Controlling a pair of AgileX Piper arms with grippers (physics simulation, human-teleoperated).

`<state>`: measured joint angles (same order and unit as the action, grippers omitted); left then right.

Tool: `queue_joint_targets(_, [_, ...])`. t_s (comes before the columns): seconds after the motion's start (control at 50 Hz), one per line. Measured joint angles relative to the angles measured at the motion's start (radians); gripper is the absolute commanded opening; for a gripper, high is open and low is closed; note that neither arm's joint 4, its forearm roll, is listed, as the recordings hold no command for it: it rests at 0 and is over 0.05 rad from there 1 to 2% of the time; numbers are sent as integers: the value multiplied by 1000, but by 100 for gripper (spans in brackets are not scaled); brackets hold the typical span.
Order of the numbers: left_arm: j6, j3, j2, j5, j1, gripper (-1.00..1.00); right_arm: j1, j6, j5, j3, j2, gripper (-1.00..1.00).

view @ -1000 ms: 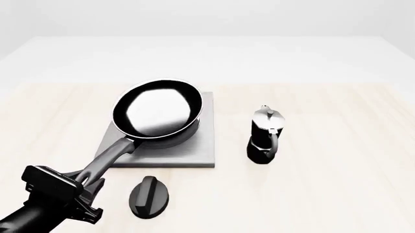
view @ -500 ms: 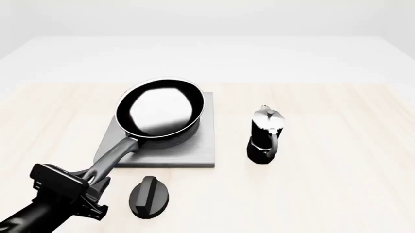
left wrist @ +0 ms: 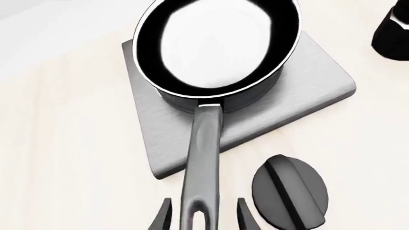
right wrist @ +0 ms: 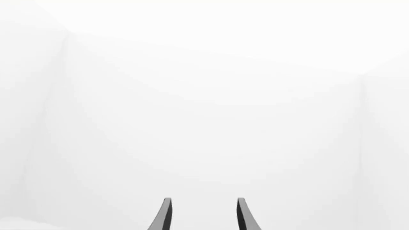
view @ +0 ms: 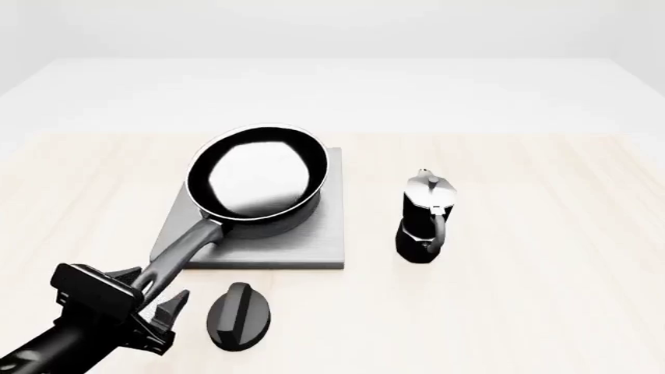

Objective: Put the frying pan on the stove.

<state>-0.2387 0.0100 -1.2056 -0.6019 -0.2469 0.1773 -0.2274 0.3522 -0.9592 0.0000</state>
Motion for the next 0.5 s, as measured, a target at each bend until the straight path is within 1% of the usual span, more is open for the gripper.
queue_joint_targets(0.16, [1,1,36,37,-5,100,3,-1,-8,9,0,100])
queue_joint_targets(0.26, [2,5,76,78,-8,100,4,-1,-11,13,0,100])
queue_joint_targets(0.5, [-5,38,264,267,-9,100,8,-2,-10,14,0,100])
